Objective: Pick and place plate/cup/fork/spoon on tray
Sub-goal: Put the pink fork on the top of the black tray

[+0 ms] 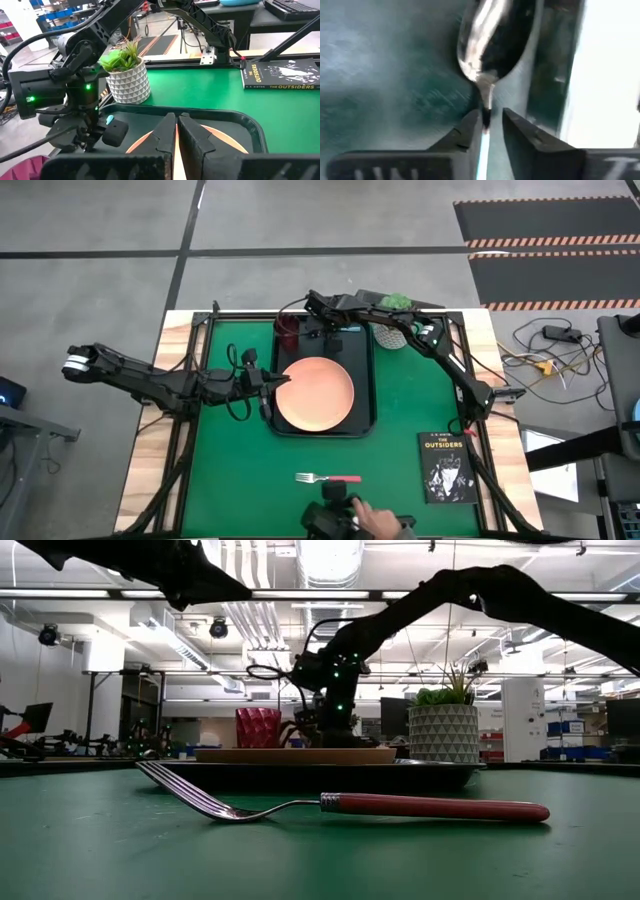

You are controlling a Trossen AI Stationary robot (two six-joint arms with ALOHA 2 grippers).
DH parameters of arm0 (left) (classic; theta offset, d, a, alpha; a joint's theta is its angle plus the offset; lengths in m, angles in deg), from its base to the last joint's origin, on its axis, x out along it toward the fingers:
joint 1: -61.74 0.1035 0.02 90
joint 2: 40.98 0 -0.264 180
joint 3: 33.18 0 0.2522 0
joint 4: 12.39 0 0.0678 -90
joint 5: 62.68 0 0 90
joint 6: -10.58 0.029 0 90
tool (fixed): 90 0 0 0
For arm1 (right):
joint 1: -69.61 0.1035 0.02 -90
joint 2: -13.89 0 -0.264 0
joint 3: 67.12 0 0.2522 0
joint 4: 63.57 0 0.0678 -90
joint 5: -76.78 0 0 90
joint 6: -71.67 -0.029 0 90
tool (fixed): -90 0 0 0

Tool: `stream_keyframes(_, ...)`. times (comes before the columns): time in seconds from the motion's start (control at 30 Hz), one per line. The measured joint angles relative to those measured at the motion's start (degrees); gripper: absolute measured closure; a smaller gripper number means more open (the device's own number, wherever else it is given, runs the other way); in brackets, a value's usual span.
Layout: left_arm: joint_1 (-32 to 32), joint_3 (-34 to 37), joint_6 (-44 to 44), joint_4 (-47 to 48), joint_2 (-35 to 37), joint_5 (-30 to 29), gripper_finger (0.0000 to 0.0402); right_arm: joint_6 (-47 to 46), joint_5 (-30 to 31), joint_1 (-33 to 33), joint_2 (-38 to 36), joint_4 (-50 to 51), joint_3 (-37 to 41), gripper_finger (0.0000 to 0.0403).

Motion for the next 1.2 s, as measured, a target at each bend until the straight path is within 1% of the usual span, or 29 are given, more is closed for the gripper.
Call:
stream_keyframes(0.13, 0.0, 0.0, -0.3, 0.0, 0.0, 0.0, 0.0400, -1.6, 0.9, 0.0, -0.9, 0.5, 0.0, 0.0299)
stream_keyframes(0.3, -0.1, 0.0, -7.3, 2.2, 0.0, 1.2, 0.0400, -7.4, 0.3, 0.3, -4.4, 5.7, -1.5, 0.0273)
stream_keyframes(0.37, -0.1, 0.0, -10.8, 4.2, 0.0, 4.5, 0.0400, -10.7, 0.1, 0.9, -6.4, 7.9, -1.5, 0.0269)
stream_keyframes(0.4, -0.2, 0.0, -12.7, 5.0, 0.0, 7.1, 0.0400, -12.3, -0.1, 1.4, -7.5, 8.9, -1.4, 0.0269)
stream_keyframes(0.47, -0.8, 0.1, -16.4, 5.5, -0.6, 11.6, 0.0400, -15.0, -2.0, 2.5, -9.8, 11.2, -1.0, 0.0270)
stream_keyframes(0.5, -1.4, 0.1, -18.1, 5.8, -1.1, 12.8, 0.0400, -16.0, -3.0, 3.1, -10.9, 11.7, -1.0, 0.0271)
stream_keyframes(0.6, -4.5, 0.3, -21.8, 5.9, -2.8, 13.5, 0.0400, -18.3, -5.6, 5.5, -14.2, 12.3, -0.2, 0.0275)
stream_keyframes(0.7, -7.8, 0.3, -25.3, 5.7, -4.4, 13.2, 0.0400, -19.0, -6.1, 8.7, -17.4, 12.1, 1.2, 0.0275)
stream_keyframes(0.83, -11.9, 0.2, -29.8, 5.5, -6.9, 11.0, 0.0400, -21.2, -6.1, 13.7, -22.0, 11.2, 4.4, 0.0273)
stream_keyframes(0.93, -14.3, 0.1, -33.0, 5.0, -9.0, 9.0, 0.0400, -22.2, -6.0, 18.0, -25.5, 9.2, 8.3, 0.0273)
stream_keyframes(1.03, -16.1, 0.0, -35.0, 2.8, -11.7, 7.5, 0.0400, -23.5, -6.0, 22.5, -29.3, 4.8, 14.1, 0.0273)
stream_keyframes(1.2, -18.6, 0.0, -36.2, -2.0, -15.9, 7.5, 0.0400, -27.4, -6.0, 30.0, -35.8, -4.8, 25.6, 0.0273)
